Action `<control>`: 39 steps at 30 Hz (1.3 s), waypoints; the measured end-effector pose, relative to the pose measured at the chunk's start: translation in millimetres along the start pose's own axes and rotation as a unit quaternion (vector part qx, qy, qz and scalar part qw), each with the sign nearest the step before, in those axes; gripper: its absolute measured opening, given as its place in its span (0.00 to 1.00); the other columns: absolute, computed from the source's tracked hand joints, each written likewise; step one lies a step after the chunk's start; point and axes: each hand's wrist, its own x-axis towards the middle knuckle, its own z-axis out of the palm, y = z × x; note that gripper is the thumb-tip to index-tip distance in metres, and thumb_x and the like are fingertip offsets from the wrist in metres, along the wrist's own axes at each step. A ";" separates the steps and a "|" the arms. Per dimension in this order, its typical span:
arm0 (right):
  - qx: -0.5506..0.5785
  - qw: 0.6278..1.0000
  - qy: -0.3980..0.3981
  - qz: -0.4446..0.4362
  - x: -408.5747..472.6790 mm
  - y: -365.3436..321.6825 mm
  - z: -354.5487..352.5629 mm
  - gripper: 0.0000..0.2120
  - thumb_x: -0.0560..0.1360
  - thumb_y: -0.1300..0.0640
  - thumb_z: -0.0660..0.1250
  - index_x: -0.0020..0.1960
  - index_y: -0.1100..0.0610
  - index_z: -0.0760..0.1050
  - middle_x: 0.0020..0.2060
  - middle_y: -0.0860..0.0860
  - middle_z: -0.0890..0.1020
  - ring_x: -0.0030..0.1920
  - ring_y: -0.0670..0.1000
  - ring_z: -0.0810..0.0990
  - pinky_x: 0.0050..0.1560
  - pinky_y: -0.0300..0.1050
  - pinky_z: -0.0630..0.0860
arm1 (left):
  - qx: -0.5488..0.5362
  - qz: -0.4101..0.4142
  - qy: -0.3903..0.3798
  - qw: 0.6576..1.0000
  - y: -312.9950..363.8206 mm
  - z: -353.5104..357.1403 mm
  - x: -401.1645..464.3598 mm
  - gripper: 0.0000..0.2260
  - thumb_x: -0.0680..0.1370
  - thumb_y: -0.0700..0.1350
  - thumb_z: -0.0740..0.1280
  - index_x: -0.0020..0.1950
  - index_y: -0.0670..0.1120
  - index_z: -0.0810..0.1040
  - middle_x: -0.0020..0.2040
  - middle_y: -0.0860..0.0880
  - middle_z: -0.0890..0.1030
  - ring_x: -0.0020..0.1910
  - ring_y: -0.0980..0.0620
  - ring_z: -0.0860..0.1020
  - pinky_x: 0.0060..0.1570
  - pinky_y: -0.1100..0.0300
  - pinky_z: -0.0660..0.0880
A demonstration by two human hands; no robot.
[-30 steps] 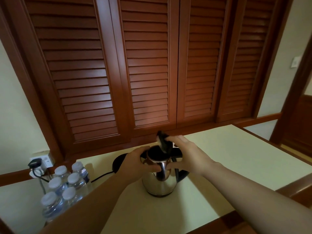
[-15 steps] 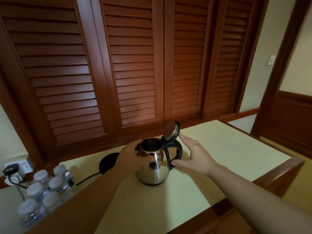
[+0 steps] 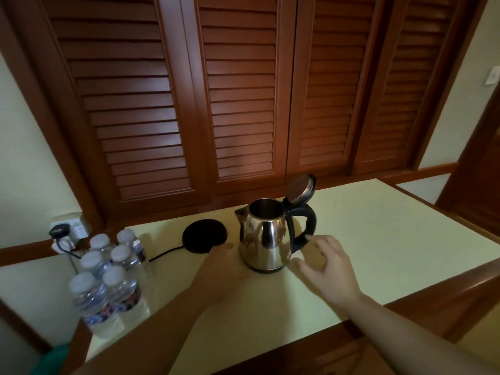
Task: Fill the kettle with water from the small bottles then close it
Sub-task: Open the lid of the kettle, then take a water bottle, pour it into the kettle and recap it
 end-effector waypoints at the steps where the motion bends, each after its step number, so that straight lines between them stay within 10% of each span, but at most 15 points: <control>1: 0.001 1.000 -0.019 -0.015 -5.6 -1.3 6.8 0.27 0.72 0.38 0.75 0.66 0.51 0.80 0.57 0.40 0.79 0.60 0.41 0.76 0.61 0.42 0.76 | 0.018 -0.003 -0.002 1.000 -13.2 6.7 -9.1 0.23 0.83 0.51 0.67 0.75 0.42 0.71 0.74 0.45 0.72 0.73 0.47 0.70 0.67 0.61 0.64; 4: -0.015 0.992 -0.108 -0.060 -14.2 -10.7 29.8 0.23 0.72 0.38 0.74 0.64 0.46 0.81 0.59 0.39 0.81 0.60 0.40 0.78 0.63 0.41 0.77 | 0.040 0.009 0.023 0.999 -55.5 25.1 -29.4 0.27 0.81 0.59 0.67 0.78 0.53 0.69 0.80 0.54 0.66 0.79 0.54 0.62 0.78 0.60 0.58; 13: -0.059 0.915 -0.369 -0.151 -13.8 -51.0 103.5 0.31 0.82 0.37 0.61 0.81 0.46 0.62 0.81 0.44 0.61 0.80 0.45 0.57 0.77 0.40 0.51 | 0.059 0.013 0.080 0.995 -84.7 28.1 -88.1 0.21 0.81 0.57 0.68 0.73 0.53 0.77 0.77 0.55 0.71 0.78 0.59 0.65 0.70 0.79 0.49; 30: -0.094 0.891 -0.396 -0.202 -14.0 -38.6 118.3 0.31 0.84 0.36 0.50 0.84 0.46 0.54 0.84 0.47 0.52 0.83 0.48 0.48 0.80 0.45 0.45 | 0.042 -0.157 0.266 0.950 -92.4 10.2 -191.0 0.16 0.77 0.57 0.73 0.63 0.55 0.84 0.61 0.59 0.82 0.62 0.62 0.75 0.64 0.68 0.70; 39: -0.096 0.898 -0.389 -0.181 -17.3 -44.3 112.8 0.30 0.84 0.37 0.54 0.83 0.44 0.55 0.83 0.43 0.53 0.82 0.45 0.50 0.77 0.42 0.47 | -0.167 -0.283 0.410 0.851 -106.9 -32.0 -194.2 0.23 0.74 0.48 0.78 0.66 0.49 0.75 0.57 0.56 0.79 0.57 0.56 0.79 0.54 0.65 0.72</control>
